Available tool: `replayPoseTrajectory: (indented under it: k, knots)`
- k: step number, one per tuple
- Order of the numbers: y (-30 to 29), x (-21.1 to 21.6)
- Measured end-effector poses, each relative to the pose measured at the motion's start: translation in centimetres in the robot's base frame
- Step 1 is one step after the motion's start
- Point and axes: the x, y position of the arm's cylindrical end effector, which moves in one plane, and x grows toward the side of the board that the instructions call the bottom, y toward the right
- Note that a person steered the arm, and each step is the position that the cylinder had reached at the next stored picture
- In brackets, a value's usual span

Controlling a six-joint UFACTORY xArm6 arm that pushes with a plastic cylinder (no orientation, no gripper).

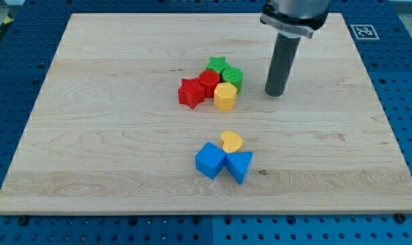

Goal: Move the blue blocks slightly towards the right

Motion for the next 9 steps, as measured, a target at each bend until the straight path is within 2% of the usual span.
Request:
replayPoseTrajectory:
  k: [1, 2, 3, 5, 6, 7, 8, 9]
  knots:
    - [0.0, 0.8]
    - [0.0, 4.4]
    - [-3.2, 6.3]
    - [-17.8, 6.8]
    - [-19.0, 10.8]
    - [-16.2, 13.1]
    - [-13.5, 14.1]
    - [-13.5, 15.4]
